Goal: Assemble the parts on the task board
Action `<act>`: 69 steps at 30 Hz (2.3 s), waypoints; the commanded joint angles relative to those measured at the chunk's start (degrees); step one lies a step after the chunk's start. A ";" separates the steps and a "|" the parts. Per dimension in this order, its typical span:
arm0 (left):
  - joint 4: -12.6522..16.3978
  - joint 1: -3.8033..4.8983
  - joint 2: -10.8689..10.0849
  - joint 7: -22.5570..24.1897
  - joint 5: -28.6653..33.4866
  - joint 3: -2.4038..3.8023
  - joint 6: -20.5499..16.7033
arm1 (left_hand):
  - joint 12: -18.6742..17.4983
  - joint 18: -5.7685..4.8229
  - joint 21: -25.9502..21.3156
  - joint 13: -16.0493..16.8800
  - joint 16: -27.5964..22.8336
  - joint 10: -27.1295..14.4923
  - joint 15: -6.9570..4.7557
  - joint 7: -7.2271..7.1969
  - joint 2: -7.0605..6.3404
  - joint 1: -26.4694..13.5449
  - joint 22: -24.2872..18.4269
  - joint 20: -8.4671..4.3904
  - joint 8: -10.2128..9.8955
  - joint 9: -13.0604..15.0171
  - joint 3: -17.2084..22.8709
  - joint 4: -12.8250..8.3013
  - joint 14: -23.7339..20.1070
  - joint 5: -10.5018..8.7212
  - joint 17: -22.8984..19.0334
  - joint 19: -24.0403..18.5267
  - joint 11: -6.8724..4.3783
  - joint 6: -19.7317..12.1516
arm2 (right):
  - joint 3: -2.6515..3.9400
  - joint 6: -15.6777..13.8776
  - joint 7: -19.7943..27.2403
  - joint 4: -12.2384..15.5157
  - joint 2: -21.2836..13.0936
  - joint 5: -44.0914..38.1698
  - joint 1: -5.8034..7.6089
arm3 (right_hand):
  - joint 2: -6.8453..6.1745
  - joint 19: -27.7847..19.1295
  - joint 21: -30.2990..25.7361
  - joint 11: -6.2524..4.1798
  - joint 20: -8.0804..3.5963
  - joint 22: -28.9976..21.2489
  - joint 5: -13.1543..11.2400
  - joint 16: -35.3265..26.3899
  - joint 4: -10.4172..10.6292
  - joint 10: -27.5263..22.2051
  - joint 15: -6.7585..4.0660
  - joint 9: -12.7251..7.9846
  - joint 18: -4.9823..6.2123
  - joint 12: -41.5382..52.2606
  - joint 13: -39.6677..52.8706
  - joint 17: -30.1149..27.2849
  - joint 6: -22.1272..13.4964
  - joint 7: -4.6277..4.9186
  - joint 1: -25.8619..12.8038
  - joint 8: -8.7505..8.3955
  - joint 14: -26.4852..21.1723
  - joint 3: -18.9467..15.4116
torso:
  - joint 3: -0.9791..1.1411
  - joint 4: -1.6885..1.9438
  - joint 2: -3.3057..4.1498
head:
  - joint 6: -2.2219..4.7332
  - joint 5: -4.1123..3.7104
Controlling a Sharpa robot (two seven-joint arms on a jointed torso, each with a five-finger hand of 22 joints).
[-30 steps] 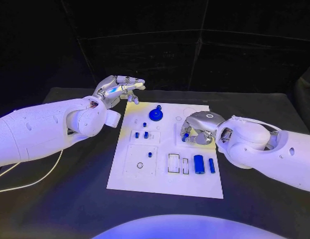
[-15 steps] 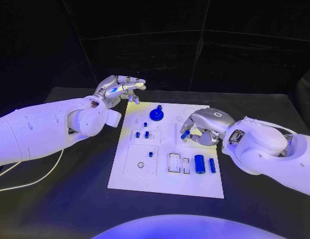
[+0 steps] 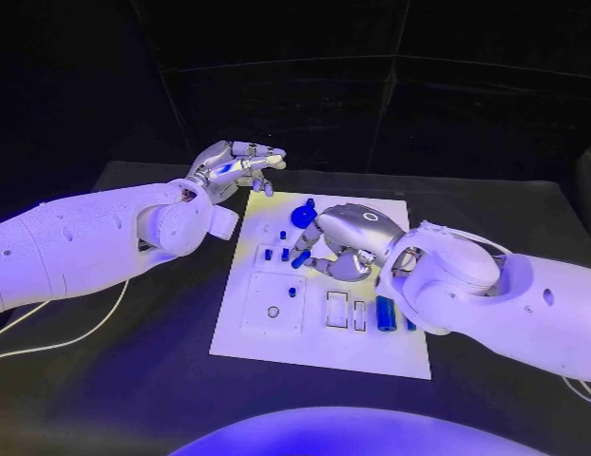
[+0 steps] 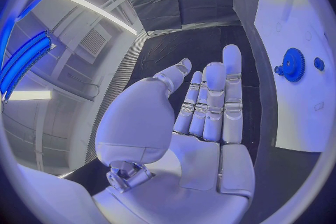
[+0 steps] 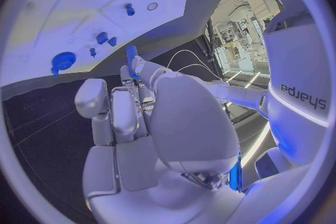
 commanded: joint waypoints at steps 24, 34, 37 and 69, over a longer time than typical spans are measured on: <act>-0.04 0.11 0.90 0.24 0.19 0.06 0.83 | 0.26 0.76 -0.39 0.05 -0.27 -0.29 0.03 -0.08 0.09 0.12 -0.07 0.33 0.25 -0.08 -0.31 0.06 -0.41 0.02 -0.08 -0.19 -0.09 -0.35 | -2.43 9.75 4.57 -7.32 8.66 -1.34 -2.96 | -0.02 -0.44 0.12 -1.00 0.59 -0.21 0.37 0.18 -0.50 1.27 0.73 -0.14 -0.86 -0.73 0.01 -0.25 -0.75 0.12 -1.47 -0.68 1.52 0.89 | 0.14 -0.13 0.04 | -1.22 2.06; -0.18 0.11 1.07 0.24 0.19 0.06 0.91 | 0.40 0.77 -0.47 0.05 -0.27 -0.41 0.04 -0.06 0.14 0.26 -0.14 0.34 0.33 -0.08 -0.35 -0.03 -0.50 0.02 -0.27 -0.16 -0.07 -0.43 | -2.54 11.71 3.34 -7.63 8.90 -3.27 -3.01 | -0.02 -0.48 0.11 -0.99 0.62 -0.24 0.38 0.17 -0.53 1.29 0.75 -0.13 -0.85 -0.75 0.02 -0.28 -0.72 0.12 -1.61 -0.67 1.51 0.90 | 0.08 -0.11 0.02 | -1.44 1.95; -0.19 0.10 1.07 0.24 0.19 0.06 0.92 | 0.40 0.77 -0.47 0.05 -0.27 -0.41 0.04 -0.06 0.14 0.26 -0.14 0.34 0.33 -0.08 -0.35 -0.03 -0.50 0.02 -0.27 -0.16 -0.07 -0.43 | -2.55 11.49 2.44 -7.76 9.03 -4.42 -3.06 | -0.02 -0.54 0.09 -1.00 0.65 -0.28 0.38 0.20 -0.56 1.36 0.76 -0.10 -0.84 -0.76 0.05 -0.26 -0.64 0.11 -1.83 -0.64 1.50 0.90 | 0.08 -0.08 0.01 | -1.51 1.98; -0.20 0.10 0.86 0.12 0.19 0.06 1.01 | 0.40 0.77 -0.47 0.05 -0.27 -0.41 0.04 -0.06 0.14 0.26 -0.14 0.34 0.33 -0.08 -0.35 -0.03 -0.50 0.02 -0.27 -0.16 -0.07 -0.43 | -2.85 10.75 0.85 -7.22 10.41 -10.20 -3.23 | -3.64 -1.67 -1.05 0.13 1.67 -1.78 3.83 0.08 0.70 -4.16 1.83 -0.76 -0.57 -1.67 -0.43 -0.93 -5.85 0.68 -8.29 -1.36 1.24 -2.67 | 0.07 -0.17 -0.02 | -1.88 2.00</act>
